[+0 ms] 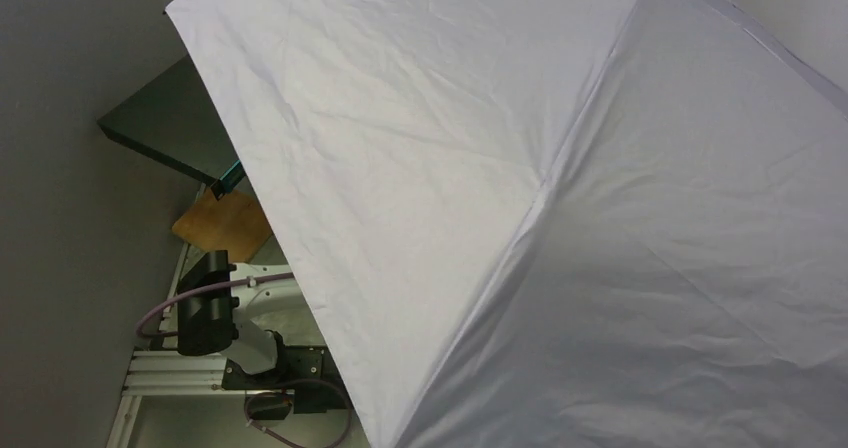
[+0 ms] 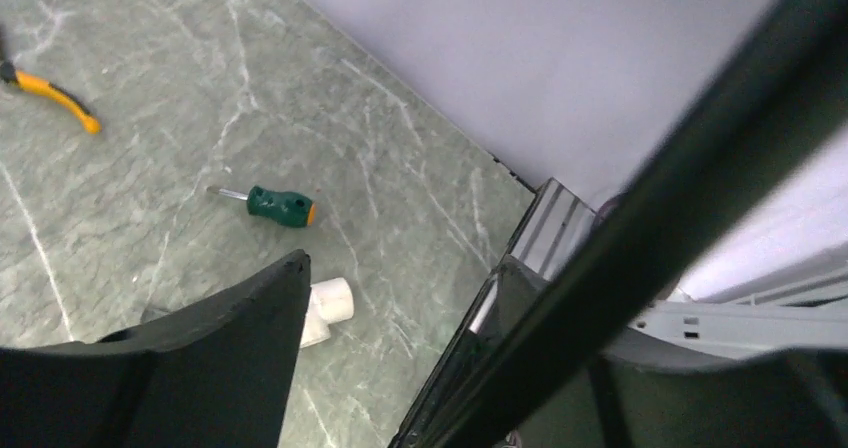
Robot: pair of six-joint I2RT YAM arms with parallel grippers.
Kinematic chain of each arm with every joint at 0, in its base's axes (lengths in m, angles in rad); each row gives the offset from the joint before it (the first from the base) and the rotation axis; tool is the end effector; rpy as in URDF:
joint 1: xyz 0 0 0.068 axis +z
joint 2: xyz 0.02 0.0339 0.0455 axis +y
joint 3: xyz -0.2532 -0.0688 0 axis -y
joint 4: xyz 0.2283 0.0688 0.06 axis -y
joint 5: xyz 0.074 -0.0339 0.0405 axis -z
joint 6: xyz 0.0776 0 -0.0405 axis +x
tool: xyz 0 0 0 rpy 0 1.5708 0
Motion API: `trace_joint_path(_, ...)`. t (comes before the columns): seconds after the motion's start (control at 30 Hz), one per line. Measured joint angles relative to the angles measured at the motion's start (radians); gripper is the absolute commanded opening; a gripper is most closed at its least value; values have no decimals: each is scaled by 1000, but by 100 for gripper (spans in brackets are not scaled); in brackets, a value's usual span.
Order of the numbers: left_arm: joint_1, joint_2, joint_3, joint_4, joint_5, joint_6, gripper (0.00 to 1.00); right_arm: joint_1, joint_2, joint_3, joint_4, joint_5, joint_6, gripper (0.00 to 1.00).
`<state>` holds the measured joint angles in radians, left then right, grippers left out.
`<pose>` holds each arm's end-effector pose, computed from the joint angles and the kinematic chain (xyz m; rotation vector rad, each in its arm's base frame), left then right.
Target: Open the umbrella
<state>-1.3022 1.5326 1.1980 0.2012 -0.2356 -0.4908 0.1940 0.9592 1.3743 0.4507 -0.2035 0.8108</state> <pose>0.1220 -0.3749 0.3283 0.5469 1.7521 -1.1126 0.1506 0.0456 0.5820 0.0288 0.7636 1.0298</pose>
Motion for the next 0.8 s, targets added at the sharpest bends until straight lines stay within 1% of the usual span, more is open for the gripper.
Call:
trace_joint_path(0.1,-3,-14,0,13,22,0,45,-3,-5,0,31,-3,7,0)
trace_joint_path(0.2,-5,-14,1,16,35,8,20,-3,1,0,39,-15,14,0)
trace_joint_path(0.23,-5,-14,3,11,41,3,10,-3,4,0,39,-14,17,0)
trace_joint_path(0.27,-3,-15,3,10,54,32,1,-3,11,0,45,-16,19,0)
trace_joint_path(0.33,-16,-15,7,4,81,93,0,-7,30,0,35,-18,32,0)
trace_joint_path(0.47,-24,-16,13,-37,88,70,0,-8,71,1,23,-45,83,0)
trace_joint_path(0.5,-20,-18,14,-51,87,64,0,-8,80,4,19,-56,86,2)
trace_joint_path(0.53,-18,-21,14,-61,85,58,0,-8,93,16,10,-69,88,10)
trace_joint_path(0.6,-16,-38,14,-80,81,51,0,-8,118,48,-10,-94,95,37)
trace_joint_path(0.63,-15,-49,14,-95,80,48,0,-8,130,64,-16,-113,103,48)
trace_joint_path(0.67,-16,-62,14,-113,78,43,0,-8,135,69,-14,-124,114,55)
trace_joint_path(0.7,-16,-74,14,-128,73,40,0,-8,134,69,-13,-143,123,59)
trace_joint_path(0.73,-16,-85,18,-151,67,35,0,-8,132,67,-11,-151,132,61)
trace_joint_path(0.8,-16,-94,34,-193,51,33,0,-8,116,38,8,-168,147,61)
